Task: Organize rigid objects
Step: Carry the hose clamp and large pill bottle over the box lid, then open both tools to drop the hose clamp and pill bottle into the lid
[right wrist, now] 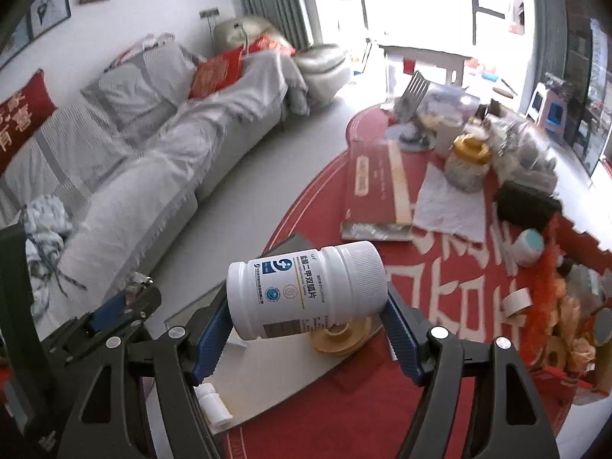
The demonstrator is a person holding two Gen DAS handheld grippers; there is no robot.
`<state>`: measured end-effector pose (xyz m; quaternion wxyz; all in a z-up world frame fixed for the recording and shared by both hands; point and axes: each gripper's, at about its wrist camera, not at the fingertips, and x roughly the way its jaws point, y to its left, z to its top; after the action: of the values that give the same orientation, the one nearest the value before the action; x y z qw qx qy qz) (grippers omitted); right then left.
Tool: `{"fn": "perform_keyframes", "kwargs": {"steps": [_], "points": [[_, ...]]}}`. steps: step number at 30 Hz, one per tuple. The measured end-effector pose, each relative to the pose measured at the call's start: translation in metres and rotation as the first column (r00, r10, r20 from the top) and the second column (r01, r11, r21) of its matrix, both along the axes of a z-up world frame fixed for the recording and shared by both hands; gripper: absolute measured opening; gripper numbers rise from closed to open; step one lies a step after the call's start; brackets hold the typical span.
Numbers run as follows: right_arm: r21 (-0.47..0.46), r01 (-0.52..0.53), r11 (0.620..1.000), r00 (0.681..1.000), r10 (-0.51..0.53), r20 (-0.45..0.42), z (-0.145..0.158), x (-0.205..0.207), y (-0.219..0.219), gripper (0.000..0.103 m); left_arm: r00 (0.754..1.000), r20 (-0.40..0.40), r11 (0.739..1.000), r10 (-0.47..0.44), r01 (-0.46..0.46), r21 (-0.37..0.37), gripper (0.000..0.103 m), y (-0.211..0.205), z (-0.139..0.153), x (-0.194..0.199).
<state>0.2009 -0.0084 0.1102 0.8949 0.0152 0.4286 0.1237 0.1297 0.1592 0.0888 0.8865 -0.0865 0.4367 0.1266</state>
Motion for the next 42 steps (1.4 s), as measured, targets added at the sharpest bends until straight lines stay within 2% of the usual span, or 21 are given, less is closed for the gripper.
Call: {"fn": "perform_keyframes", "kwargs": {"steps": [7,13,42], "points": [[-0.089,-0.025,0.996,0.994,0.015,-0.109,-0.064,0.012,0.018,0.074,0.987,-0.159,1.0,0.01,-0.006,0.025,0.038,0.0,-0.074,0.016],[-0.115,-0.04,0.993,0.982,0.018,-0.186,-0.101,0.015,0.017,0.074,0.974,-0.225,1.0,0.009,-0.006,0.016,0.038,0.0,-0.107,0.018],[-0.13,-0.075,0.989,0.971,0.042,-0.237,-0.127,0.033,0.045,0.074,0.963,-0.269,1.0,0.029,-0.027,0.008,0.038,0.012,-0.129,0.031]]}}
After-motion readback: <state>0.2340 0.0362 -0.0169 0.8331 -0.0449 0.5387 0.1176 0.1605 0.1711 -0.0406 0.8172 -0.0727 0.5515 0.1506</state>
